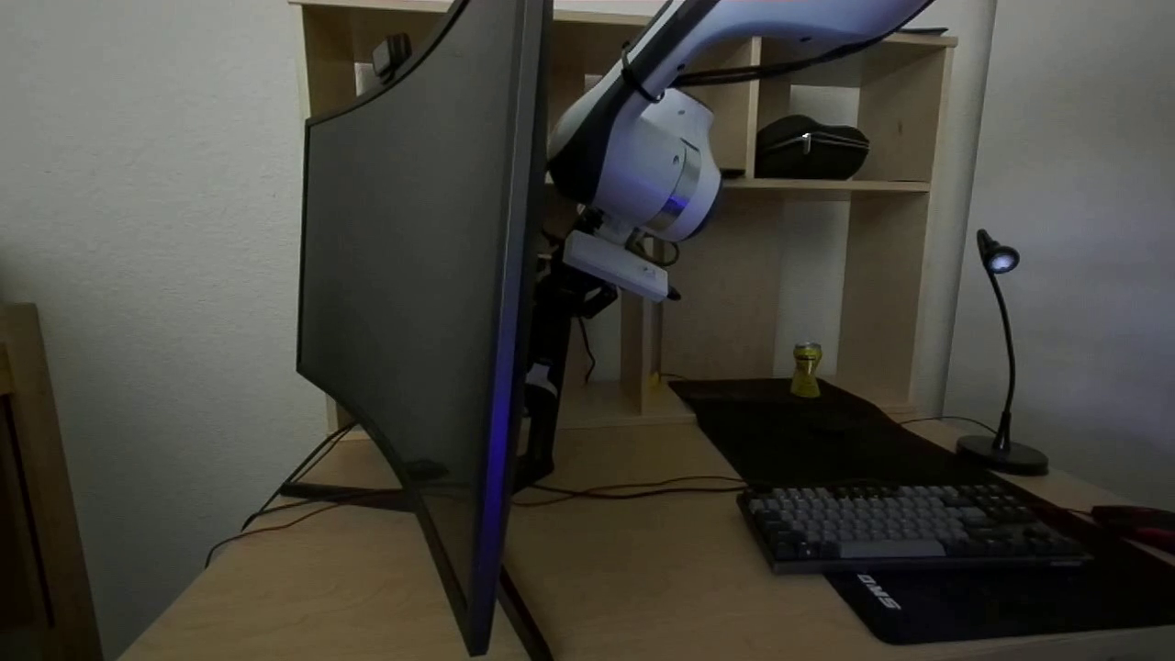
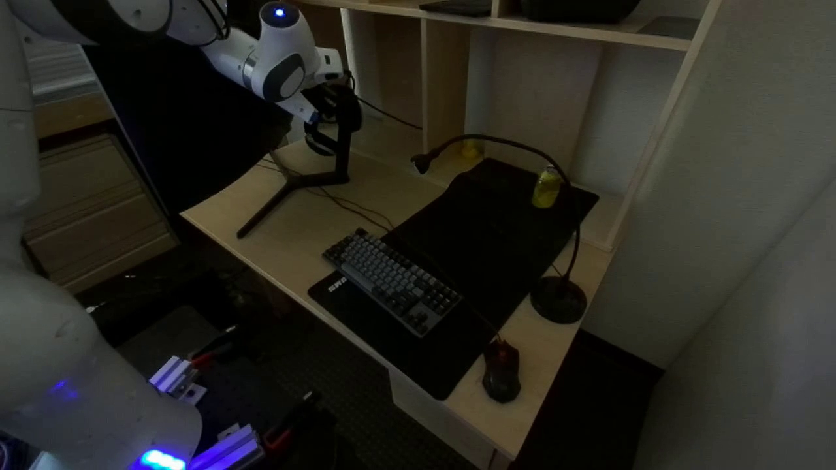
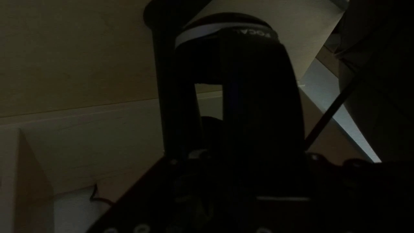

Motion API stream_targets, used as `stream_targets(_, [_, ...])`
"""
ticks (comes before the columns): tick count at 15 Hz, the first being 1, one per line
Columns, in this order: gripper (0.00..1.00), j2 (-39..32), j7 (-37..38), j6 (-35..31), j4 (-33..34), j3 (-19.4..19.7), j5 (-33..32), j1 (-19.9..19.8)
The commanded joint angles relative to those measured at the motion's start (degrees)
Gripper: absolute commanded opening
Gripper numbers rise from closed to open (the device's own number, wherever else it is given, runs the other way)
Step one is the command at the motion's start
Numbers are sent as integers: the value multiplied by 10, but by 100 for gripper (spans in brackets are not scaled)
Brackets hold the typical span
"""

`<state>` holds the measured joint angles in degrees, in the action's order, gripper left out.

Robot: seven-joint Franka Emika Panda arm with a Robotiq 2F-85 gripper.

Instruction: Remove the headphones from the back of the monitor, put them on the table, and then hang them back on the back of the monitor

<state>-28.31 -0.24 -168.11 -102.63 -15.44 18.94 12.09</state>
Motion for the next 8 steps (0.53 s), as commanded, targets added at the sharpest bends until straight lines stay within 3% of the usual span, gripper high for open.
stream_targets(1, [20, 42, 24, 39, -11, -3, -16, -14])
stream_targets(4, [20, 95, 19, 142, -12, -14, -4, -34])
stream_targets(8, [20, 155, 6, 265, 22, 1, 19, -58])
